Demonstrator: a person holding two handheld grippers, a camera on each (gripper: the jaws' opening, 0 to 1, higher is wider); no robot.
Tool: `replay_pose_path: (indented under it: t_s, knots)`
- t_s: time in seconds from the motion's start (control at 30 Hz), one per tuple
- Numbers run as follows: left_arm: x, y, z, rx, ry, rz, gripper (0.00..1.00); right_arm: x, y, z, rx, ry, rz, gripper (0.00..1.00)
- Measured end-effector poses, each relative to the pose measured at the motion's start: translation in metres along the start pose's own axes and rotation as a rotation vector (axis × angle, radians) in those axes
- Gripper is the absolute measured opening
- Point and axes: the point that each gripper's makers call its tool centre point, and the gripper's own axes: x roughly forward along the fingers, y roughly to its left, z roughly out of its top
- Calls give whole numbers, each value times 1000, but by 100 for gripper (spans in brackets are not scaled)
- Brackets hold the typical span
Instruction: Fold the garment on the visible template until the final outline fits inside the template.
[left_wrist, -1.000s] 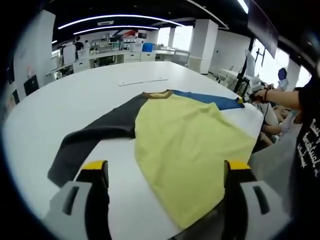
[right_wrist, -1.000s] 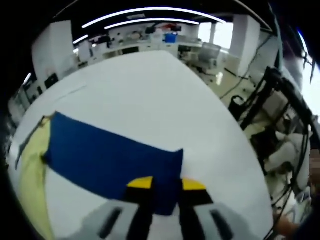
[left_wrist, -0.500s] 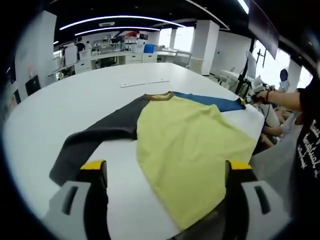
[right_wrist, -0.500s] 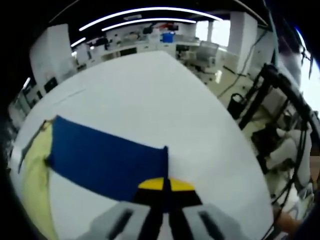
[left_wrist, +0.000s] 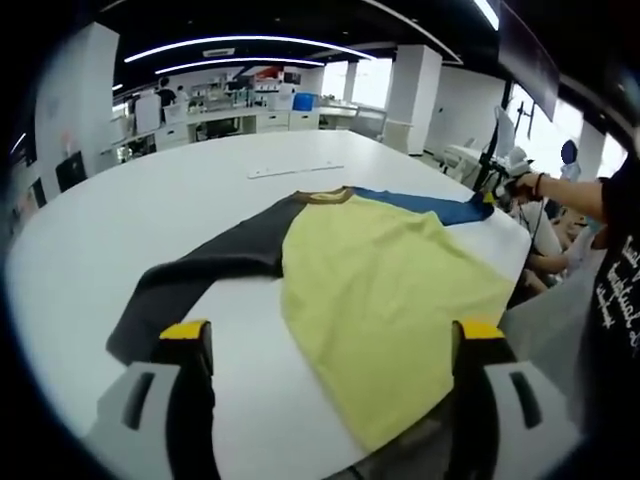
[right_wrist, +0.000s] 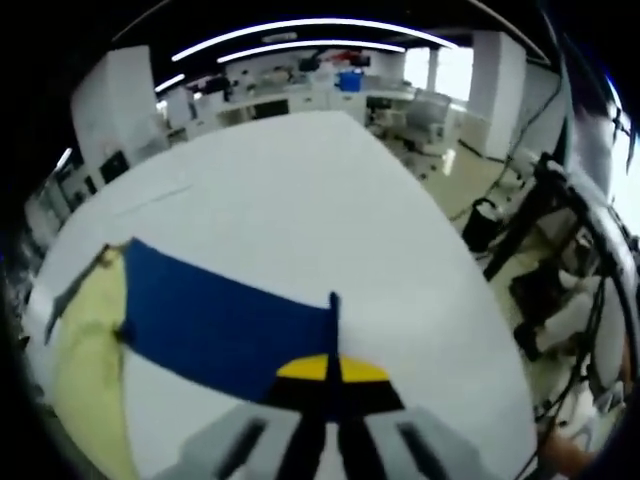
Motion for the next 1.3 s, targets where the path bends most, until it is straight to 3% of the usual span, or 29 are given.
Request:
replay_pose_path:
  t_s: [0.5, 0.77, 0.83, 0.87, 1.07, 1.3]
  knots:
    - [-7, 4, -9, -15, 3, -2, 98, -16, 53, 26, -41, -5, 55, 0]
    - [-8, 4, -14, -23, 1, 0, 99, -11, 85, 37, -109, -6, 103, 0]
    - [-9, 4, -15, -28, -2, -1, 99, -2, 84, 44, -125, -5, 119, 0]
    - [-9, 4, -15, -33, -8, 0, 99, -10, 99, 40, -131, -6, 127, 0]
    - [-11, 4, -16, -40, -19, -3, 99, -7, 125, 46, -142, -5, 175, 0]
    - [-11, 1, -20, -42, -14, -8, 98, 3, 142, 54, -165, -2, 208, 0]
